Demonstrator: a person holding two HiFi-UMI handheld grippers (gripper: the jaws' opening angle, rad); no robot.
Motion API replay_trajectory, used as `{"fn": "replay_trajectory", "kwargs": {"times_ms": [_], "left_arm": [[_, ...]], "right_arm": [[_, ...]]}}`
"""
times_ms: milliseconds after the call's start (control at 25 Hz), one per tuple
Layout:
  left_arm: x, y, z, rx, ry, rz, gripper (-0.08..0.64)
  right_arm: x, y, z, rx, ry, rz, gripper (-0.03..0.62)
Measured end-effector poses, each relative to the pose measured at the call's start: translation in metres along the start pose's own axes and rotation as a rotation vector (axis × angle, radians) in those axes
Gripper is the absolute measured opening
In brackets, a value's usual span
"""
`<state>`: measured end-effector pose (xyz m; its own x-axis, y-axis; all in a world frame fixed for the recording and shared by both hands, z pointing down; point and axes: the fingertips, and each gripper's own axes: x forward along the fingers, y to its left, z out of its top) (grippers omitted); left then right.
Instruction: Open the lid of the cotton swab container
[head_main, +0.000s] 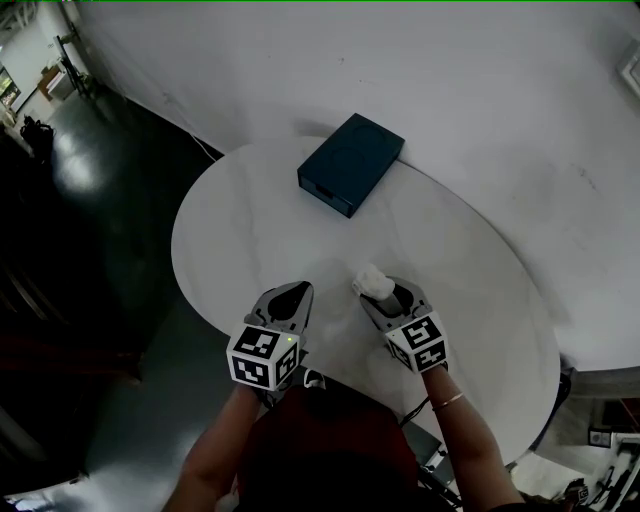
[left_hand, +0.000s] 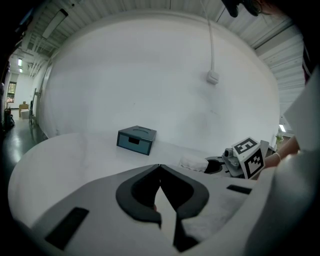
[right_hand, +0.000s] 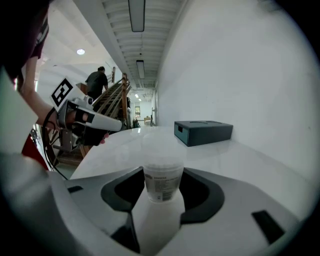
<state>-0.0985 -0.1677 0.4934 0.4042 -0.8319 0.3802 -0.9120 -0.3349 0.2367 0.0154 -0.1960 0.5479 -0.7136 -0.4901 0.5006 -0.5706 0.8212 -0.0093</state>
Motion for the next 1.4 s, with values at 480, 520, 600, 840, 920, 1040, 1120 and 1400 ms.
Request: {"fn": "replay_trajectory", "kwargs": {"times_ms": [480,520,600,840,920,1040,1120,1400], "left_arm": [[-0.040,-0.007,0.022,0.112,-0.060,-0.085,0.025],[-0.044,-0.008,0.024,0.123,-0.064,-0.093,0.025],[-0.051,-0.010,0.028,0.145,-0.071,-0.106,0.025],[-0.067,-0.016,0.036,0.218,-0.095,-0.150,0.028],[-0.070,-0.021,0.037,0.234,-0.087,-0.184,0.028],[-0.074,-0.028,0.036,0.253,-0.070,-0.232,0.042],[-0.076,-0.033,0.033,0.287,-0.053,-0.260,0.094],[-0.077,-0.048,0.027,0.332,-0.006,-0.362,0.197]], "right_arm": [[-0.015,0.059,0.029,-0.003,-0.049,0.188,0.227],[-0.016,0.063,0.029,-0.017,-0.040,0.202,0.227],[-0.019,0.071,0.030,-0.045,-0.028,0.225,0.227],[-0.023,0.090,0.038,-0.049,-0.042,0.305,0.227],[-0.025,0.095,0.037,-0.062,-0.027,0.336,0.227],[-0.027,0.105,0.044,-0.077,-0.050,0.377,0.227],[-0.027,0.111,0.050,-0.085,-0.078,0.400,0.227],[-0.027,0.123,0.057,-0.138,-0.071,0.457,0.227]]}}
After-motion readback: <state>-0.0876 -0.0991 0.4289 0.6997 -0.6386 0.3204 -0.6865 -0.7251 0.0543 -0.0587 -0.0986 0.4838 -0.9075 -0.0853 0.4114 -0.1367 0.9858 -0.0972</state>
